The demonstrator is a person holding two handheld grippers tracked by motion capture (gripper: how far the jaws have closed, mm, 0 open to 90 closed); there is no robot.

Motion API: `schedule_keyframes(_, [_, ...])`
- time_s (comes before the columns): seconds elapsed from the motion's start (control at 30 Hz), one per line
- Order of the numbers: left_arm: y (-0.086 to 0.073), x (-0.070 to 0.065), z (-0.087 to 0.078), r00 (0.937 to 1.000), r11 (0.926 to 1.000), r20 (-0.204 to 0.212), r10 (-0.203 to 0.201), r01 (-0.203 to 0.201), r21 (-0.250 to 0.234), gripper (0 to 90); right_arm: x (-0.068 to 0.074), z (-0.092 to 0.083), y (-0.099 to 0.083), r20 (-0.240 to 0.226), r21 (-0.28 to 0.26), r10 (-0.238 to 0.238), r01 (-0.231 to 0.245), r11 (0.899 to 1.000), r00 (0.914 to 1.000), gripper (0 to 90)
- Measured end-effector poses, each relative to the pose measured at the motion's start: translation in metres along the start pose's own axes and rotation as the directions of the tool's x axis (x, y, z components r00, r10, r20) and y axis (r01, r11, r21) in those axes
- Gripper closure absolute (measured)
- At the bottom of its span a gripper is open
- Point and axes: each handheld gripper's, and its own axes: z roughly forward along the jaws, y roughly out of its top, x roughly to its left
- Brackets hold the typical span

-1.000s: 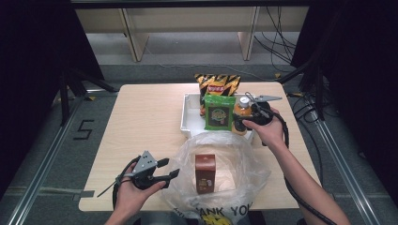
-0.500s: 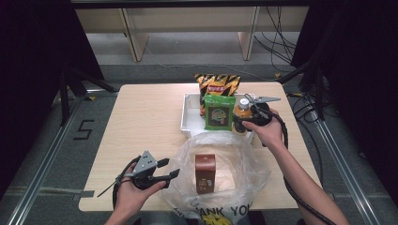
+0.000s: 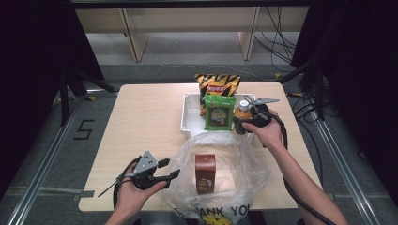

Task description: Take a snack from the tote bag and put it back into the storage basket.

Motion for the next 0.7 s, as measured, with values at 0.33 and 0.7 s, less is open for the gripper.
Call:
schedule_keyframes(0.33, [0.0001, 0.0004, -0.0001, 1.0, 1.0, 0.005, 0.001, -0.001, -0.003, 41.5, -0.0006, 0.0018, -0.0023, 0.002, 0.008, -0.016, 0.016, 1.0, 0.9999, 31.3])
schedule_keyframes(0.7, [-0.0002, -0.0001, -0.0001, 1.0, 1.0, 0.006, 0.003, -0.003, 0.0, 41.4, -0.0014, -0.0003, -0.0034, 0.006, 0.026, -0.031, 0.03, 0.999, 0.9995, 30.9])
